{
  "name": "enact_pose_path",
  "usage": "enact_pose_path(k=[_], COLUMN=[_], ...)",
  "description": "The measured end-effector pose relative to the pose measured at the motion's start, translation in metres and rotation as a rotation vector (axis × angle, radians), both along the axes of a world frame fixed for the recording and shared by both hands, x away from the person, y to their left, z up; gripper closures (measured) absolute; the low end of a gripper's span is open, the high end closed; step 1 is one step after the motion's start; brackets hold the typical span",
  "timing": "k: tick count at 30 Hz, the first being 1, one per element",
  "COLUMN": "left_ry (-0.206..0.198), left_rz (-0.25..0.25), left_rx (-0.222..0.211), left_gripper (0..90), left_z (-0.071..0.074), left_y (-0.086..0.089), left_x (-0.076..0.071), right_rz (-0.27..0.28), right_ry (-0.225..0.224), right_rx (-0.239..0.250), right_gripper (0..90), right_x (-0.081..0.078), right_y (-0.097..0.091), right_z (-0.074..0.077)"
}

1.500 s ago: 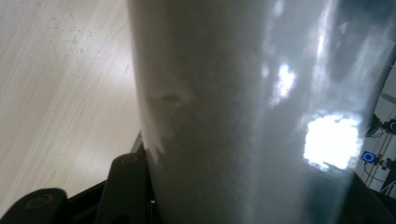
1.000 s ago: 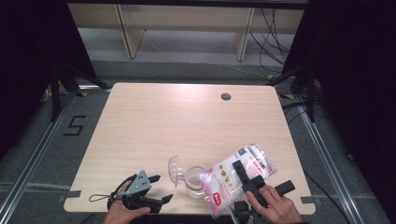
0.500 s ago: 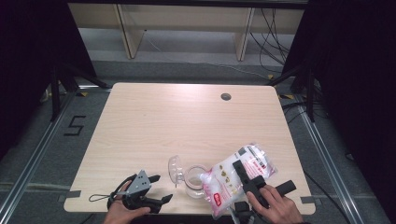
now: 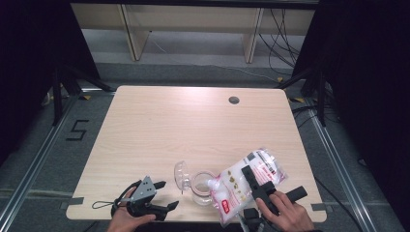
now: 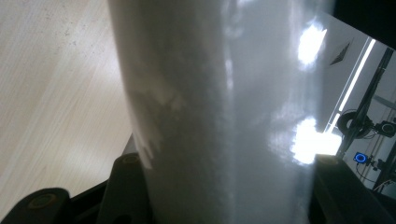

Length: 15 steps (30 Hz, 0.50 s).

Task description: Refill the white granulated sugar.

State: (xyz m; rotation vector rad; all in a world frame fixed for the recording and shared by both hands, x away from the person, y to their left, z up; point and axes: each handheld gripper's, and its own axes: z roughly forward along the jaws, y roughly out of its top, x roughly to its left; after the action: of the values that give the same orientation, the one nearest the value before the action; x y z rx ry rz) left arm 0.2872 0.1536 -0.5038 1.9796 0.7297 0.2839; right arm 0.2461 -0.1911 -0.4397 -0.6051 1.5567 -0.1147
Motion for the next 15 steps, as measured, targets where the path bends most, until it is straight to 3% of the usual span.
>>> enact_pose_path(k=[1, 2, 4, 5, 6, 7, 9, 12, 13, 15], left_ry=[0.018, 0.013, 0.019, 0.009, 0.009, 0.018, 0.017, 0.009, 0.018, 0.01], left_rz=[0.015, 0.013, 0.017, 0.011, 0.012, 0.017, 0.017, 0.011, 0.017, 0.012], left_rx=[-0.011, 0.009, -0.014, 0.023, 0.022, -0.013, -0.015, 0.022, -0.014, 0.014], left_gripper=[19.2, 19.2, 19.2, 19.2, 19.2, 19.2, 19.2, 19.2, 19.2, 19.2], left_z=[-0.0005, -0.0002, -0.0005, 0.0002, 0.0001, -0.0004, -0.0004, 0.0002, -0.0005, 0.0], left_y=[-0.0009, 0.0003, -0.0011, 0.0011, 0.001, -0.001, -0.0011, 0.0011, -0.001, 0.0006], left_x=[-0.0012, -0.0006, -0.0015, -0.0003, -0.0003, -0.0015, -0.0016, -0.0003, -0.0016, -0.0006], right_rz=[0.003, 0.002, 0.0, -0.006, -0.002, -0.003, 0.007, 0.007, 0.002, 0.011], right_ry=[0.003, 0.008, 0.003, 0.01, 0.009, 0.01, 0.011, 0.016, 0.016, 0.016], right_rx=[-0.01, -0.016, -0.007, 0.005, 0.003, 0.004, -0.001, 0.004, 0.014, 0.02], right_gripper=[53.5, 53.5, 53.5, 53.6, 53.6, 53.6, 53.7, 53.8, 53.8, 53.8], right_x=[0.0001, 0.0, -0.0008, -0.0012, -0.001, -0.001, 0.0001, 0.0007, 0.0004, 0.001], right_y=[0.0005, 0.0007, 0.0008, 0.0008, 0.0011, 0.0011, 0.0008, 0.0001, -0.0006, -0.0004], right_z=[0.0007, 0.0014, 0.0017, 0.0015, 0.0017, 0.0015, 0.0013, 0.0004, -0.0002, -0.0004])
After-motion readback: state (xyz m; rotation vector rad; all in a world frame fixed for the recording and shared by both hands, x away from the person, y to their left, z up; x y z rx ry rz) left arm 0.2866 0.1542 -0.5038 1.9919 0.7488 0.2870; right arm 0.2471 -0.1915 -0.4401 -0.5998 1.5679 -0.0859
